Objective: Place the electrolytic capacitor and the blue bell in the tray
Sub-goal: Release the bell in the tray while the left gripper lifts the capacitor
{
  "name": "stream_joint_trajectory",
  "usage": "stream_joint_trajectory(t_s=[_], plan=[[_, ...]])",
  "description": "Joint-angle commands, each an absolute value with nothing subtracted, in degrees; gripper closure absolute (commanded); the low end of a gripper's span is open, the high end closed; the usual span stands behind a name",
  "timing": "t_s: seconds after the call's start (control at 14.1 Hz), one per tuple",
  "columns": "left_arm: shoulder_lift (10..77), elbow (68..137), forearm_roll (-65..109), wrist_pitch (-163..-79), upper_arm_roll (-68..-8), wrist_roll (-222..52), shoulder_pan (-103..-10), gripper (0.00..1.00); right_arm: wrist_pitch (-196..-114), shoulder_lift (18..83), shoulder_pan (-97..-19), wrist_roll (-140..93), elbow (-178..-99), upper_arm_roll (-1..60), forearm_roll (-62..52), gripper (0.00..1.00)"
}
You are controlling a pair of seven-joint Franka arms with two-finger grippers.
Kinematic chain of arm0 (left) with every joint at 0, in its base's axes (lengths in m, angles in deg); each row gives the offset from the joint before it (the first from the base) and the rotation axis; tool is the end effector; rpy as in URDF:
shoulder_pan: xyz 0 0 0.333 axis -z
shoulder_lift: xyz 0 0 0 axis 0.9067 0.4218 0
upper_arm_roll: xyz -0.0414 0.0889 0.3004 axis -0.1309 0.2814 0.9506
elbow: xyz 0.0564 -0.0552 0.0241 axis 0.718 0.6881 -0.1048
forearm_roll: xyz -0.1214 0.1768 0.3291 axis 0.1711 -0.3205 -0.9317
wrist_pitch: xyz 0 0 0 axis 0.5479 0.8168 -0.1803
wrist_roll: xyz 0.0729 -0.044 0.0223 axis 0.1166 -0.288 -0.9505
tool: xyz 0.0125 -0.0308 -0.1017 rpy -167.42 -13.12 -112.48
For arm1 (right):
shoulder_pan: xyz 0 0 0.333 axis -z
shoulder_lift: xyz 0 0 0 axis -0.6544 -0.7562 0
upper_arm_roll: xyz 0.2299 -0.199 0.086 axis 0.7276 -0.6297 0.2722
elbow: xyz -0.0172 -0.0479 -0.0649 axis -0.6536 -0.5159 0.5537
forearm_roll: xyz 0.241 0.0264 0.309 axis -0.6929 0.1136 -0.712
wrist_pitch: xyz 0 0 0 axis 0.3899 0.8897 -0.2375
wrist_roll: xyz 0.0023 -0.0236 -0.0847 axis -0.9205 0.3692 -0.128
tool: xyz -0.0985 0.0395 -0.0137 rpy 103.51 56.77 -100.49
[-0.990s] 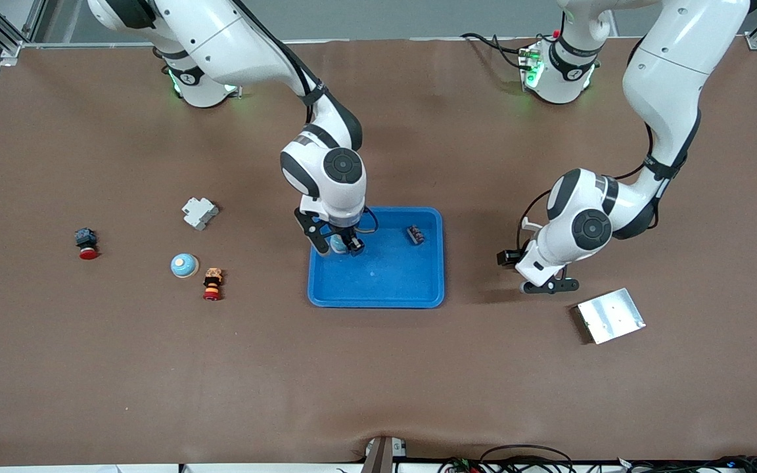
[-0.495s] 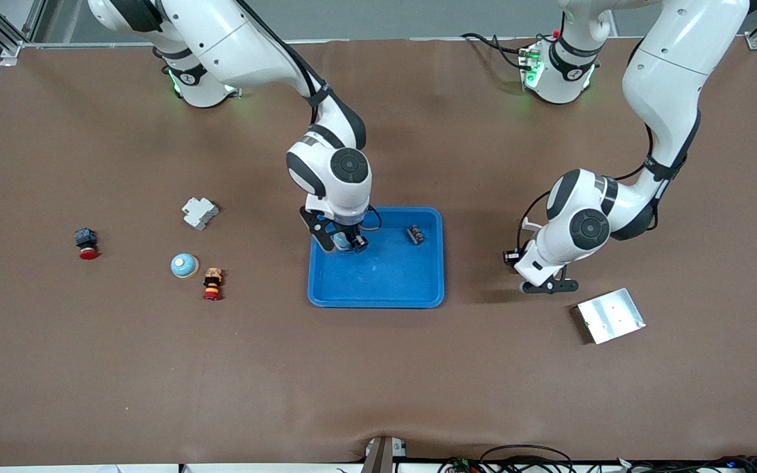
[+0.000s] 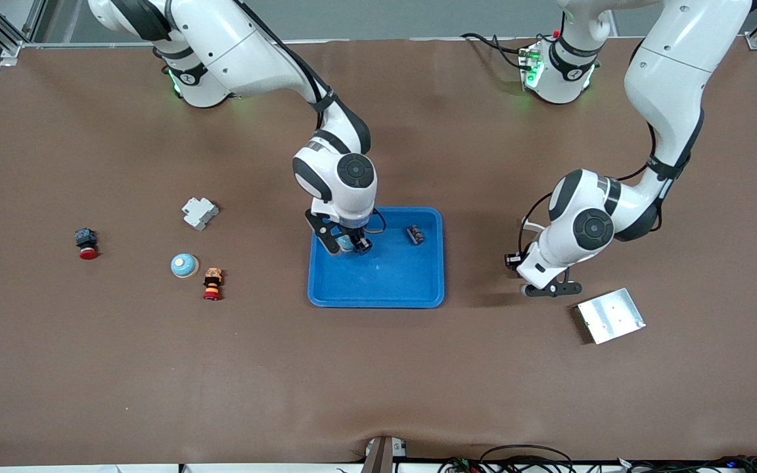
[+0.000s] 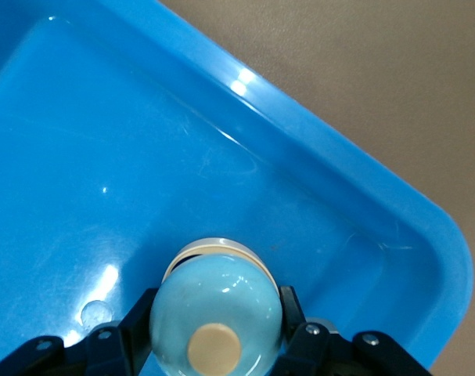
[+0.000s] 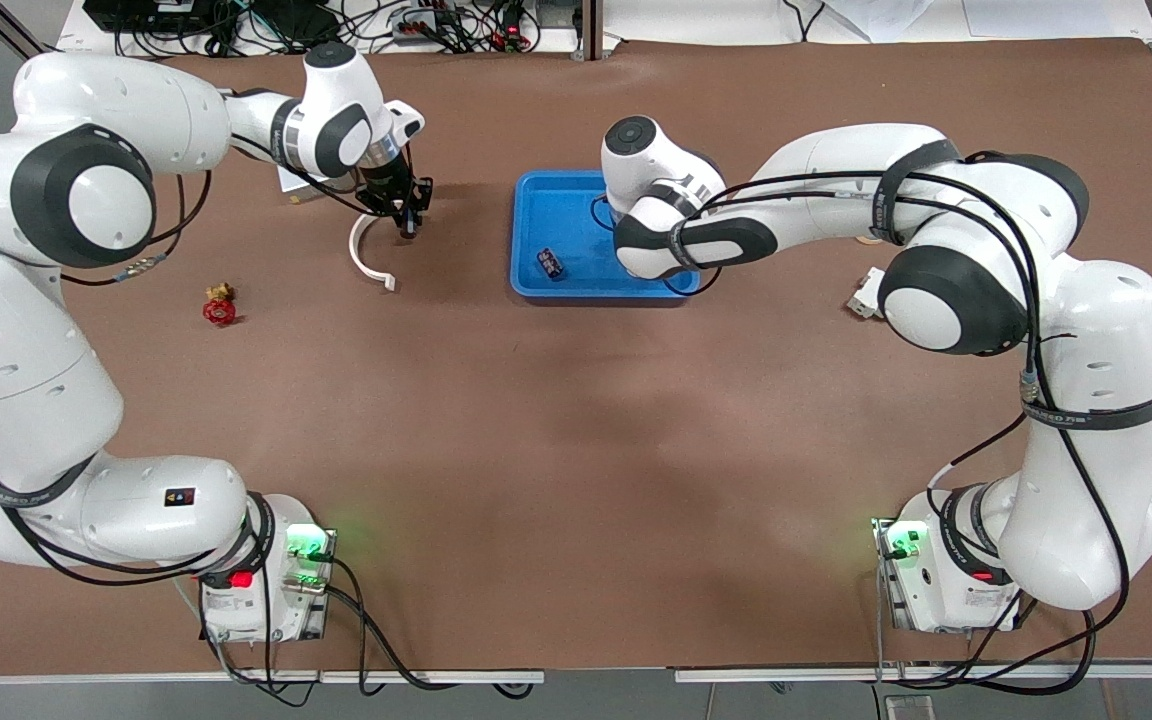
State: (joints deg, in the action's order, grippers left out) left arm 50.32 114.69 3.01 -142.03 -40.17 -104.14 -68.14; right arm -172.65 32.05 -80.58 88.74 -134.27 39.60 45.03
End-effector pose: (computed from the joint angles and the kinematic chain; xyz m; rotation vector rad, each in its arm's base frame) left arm 0.5896 -0.1761 0.2017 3.0851 0.0871 -0.1131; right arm 0.4928 0.4656 0.1777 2.7074 -1.4175 0.1333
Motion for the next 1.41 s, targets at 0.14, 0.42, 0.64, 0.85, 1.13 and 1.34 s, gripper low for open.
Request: stream_joint_trajectory(t_s=[0.14, 0.42, 0.64, 0.85, 1.13, 1.34], plan=[[48.7, 109.8, 2.3, -136.3, -41.0, -113.0, -67.2, 0.92, -171.5, 29.3, -82.3, 89.8, -130.8, 38.8, 52.7, 0.00], [49.0, 104.8, 2.4, -132.5, -41.1, -123.2, -64.1, 0.92, -166.9, 29.6, -81.2, 82.9, -128.6, 38.9, 53.4, 0.00], [50.2, 101.2, 4.3, -132.5, -41.1, -133.1, -61.0, 0.92, -160.0, 29.9, -80.0, 77.7, -125.0, 39.3, 52.9, 0.00], [51.7, 96.7, 7.8, -132.4, -41.0, -140.8, -56.9, 0.92, -154.1, 32.1, -79.9, 74.7, -123.5, 39.1, 52.9, 0.00], [53.7, 93.8, 7.7, -132.5, -41.0, -149.2, -53.2, 0.91, -148.1, 37.6, -77.3, 71.7, -124.2, 38.7, 53.3, 0.00], [56.9, 91.0, 7.6, -132.9, -40.9, -151.7, -50.1, 0.91, -146.9, 43.4, -73.1, 63.0, -129.3, 38.9, 53.0, 0.00]])
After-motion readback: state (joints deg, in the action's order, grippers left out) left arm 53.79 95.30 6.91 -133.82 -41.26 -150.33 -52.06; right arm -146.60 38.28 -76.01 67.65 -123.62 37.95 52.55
